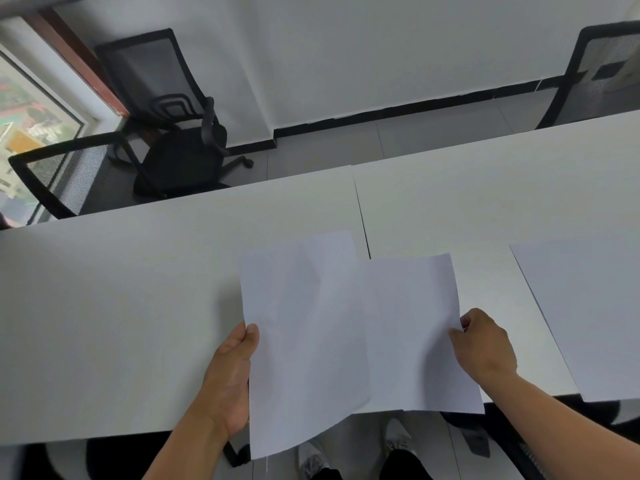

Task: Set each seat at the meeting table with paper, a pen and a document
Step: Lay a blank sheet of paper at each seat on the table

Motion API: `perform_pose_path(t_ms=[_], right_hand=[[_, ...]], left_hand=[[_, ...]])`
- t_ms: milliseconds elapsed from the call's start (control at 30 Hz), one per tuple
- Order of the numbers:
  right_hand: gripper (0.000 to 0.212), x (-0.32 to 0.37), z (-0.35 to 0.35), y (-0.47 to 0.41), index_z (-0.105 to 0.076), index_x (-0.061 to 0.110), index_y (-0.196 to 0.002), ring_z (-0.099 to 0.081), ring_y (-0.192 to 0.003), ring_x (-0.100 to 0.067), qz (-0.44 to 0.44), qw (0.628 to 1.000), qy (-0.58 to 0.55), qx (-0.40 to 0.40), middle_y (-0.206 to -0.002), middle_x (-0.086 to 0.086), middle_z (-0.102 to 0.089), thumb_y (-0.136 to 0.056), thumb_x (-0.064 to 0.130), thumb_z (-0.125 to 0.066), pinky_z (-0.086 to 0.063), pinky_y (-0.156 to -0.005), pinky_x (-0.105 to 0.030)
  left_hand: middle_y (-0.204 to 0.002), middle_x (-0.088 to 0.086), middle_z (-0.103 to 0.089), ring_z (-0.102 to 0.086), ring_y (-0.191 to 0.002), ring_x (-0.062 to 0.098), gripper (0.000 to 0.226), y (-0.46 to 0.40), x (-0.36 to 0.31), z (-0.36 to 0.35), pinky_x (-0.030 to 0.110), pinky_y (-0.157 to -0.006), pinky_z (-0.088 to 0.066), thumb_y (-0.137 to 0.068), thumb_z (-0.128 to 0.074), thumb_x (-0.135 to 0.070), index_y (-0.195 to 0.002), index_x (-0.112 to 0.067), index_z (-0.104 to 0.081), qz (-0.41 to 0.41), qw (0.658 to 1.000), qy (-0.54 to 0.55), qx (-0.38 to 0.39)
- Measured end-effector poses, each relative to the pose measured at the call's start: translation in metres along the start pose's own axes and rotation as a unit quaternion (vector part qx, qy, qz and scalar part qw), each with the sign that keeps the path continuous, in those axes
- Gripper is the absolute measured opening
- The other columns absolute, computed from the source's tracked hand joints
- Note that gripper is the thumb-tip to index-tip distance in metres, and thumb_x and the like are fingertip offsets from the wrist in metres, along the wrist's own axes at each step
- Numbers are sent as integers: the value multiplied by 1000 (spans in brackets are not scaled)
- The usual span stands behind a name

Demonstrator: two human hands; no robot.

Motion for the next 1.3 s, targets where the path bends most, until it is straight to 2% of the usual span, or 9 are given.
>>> perform_pose_path(t_ms=[333,500,633,867,1000,1067,1133,1200,1300], right_hand=[[12,6,-10,-2,-55,17,-88,-61,-74,-22,26,999,14,19,-83,-2,-66,-95,19,-63,-45,-61,-35],[13,11,-19,-2,-54,17,-88,-63,-75,-24,42,998,17,31,-83,-2,-66,-96,20,-64,-53,-65,-39],[14,13,-21,-3,-54,18,-88,-63,-75,-24,49,998,19,30,-83,-2,-66,-96,21,-65,-55,-68,-41],[20,11,-20,-6,-53,19,-90,-62,-76,-23,38,999,31,24,-85,1,-65,-95,27,-70,-48,-64,-36],[29,17,-9,1,-59,12,-112,-60,-100,-33,63,997,28,-20,-108,-3,-57,-96,29,-76,-45,-74,-39],[30,36,-4,10,-63,11,-120,-62,-103,-29,127,991,-6,-40,-115,-6,-61,-99,31,-72,-45,-77,-37],[24,66,-4,26,-67,18,-117,-64,-92,-16,208,977,-46,-5,-110,2,-66,-104,37,-64,-46,-76,-33],[23,95,-8,46,-69,27,-112,-65,-93,-4,243,963,-79,88,-107,13,-69,-107,46,-57,-47,-78,-24],[32,121,-24,74,-70,27,-104,-69,-89,-4,170,928,-209,257,-96,15,-72,-106,55,-55,-53,-87,-25]], left_hand=[[-129,8,-80,-73,-123,36,30,0,10,-14,51,-102,-58,-114,-54,-29,-135,-21,-73,9,1000,-6,4],[-130,8,-80,-71,-127,39,30,-1,12,-14,61,-113,-52,-114,-54,-29,-135,-21,-74,13,1000,-1,-1],[-130,8,-80,-72,-125,38,30,-2,13,-15,57,-108,-55,-114,-53,-29,-136,-21,-73,11,1000,-4,3],[-133,9,-78,-70,-129,40,32,-4,16,-15,61,-113,-52,-113,-56,-31,-138,-21,-72,15,1000,-5,3],[-133,8,-78,-71,-127,39,31,-3,16,-16,60,-113,-52,-113,-56,-31,-137,-22,-73,9,1000,-9,0],[-133,9,-78,-71,-127,39,31,-1,13,-18,58,-111,-54,-113,-55,-30,-137,-22,-73,7,1000,-8,0],[-132,9,-79,-71,-127,40,31,1,11,-21,56,-106,-57,-113,-55,-30,-137,-22,-73,6,1000,-7,3],[-130,9,-80,-73,-122,38,31,5,6,-22,50,-97,-61,-113,-54,-30,-136,-22,-73,3,1000,-8,4],[-129,9,-80,-76,-114,33,31,15,-5,-23,45,-87,-63,-114,-53,-29,-135,-20,-74,-7,1000,-7,7]])
Point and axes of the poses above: each hand's wrist, its own y-axis away from the middle knuckle, its own z-axis out of the back of the hand, x = y × z, the point moved 8 cm from there along -y, towards the middle knuckle
